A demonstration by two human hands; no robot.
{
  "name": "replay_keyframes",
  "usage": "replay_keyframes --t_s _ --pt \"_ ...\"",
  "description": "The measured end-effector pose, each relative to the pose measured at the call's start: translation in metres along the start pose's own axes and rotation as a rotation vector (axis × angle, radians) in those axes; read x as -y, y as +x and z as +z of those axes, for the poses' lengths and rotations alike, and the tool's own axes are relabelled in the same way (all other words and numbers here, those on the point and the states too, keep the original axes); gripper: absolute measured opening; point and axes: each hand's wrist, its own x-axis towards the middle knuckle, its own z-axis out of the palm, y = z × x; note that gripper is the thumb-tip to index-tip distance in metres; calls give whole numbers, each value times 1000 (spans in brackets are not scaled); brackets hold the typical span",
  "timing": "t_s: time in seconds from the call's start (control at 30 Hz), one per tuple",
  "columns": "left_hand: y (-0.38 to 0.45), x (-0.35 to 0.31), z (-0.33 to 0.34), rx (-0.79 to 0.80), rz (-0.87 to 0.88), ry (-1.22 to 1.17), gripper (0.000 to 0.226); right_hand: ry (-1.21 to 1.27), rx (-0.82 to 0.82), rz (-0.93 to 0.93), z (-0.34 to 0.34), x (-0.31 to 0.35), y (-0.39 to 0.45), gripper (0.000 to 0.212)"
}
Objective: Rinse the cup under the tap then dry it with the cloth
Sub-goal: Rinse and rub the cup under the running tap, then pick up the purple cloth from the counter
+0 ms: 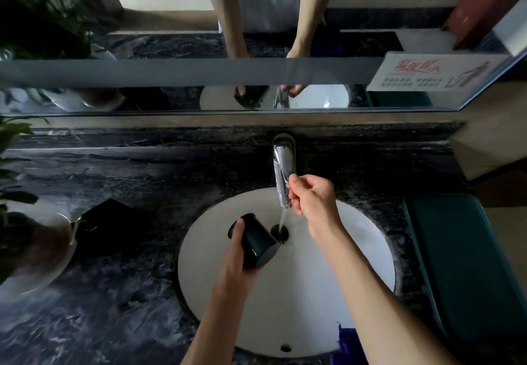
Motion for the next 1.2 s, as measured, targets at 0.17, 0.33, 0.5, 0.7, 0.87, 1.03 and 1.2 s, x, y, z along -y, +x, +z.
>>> replay_keyframes --t_s 0.17,0.33,0.5,0.7,0.87,1.03,1.2 --pt "-6 3 -11 19 43 29 40 -36 -15 33 -1 -19 -1 29" --pt "-11 8 -20 -5 98 98 41 -63 -19 33 -11 -20 -12 26" --pt "-12 19 -36 15 176 202 59 -312 -88 3 -67 -64 -57 11" --pt "-26 42 -46 16 197 273 62 -745 -262 -176 -146 -134 -130 18" --pt "-35 64 -50 7 181 339 50 -1038 -308 -417 -179 -178 -189 23" --pt "-42 82 -56 29 177 364 46 -1173 -174 -496 -191 -211 -215 29" --pt "-46 91 -65 24 182 379 49 -1270 275 -431 -223 -211 -226 85"
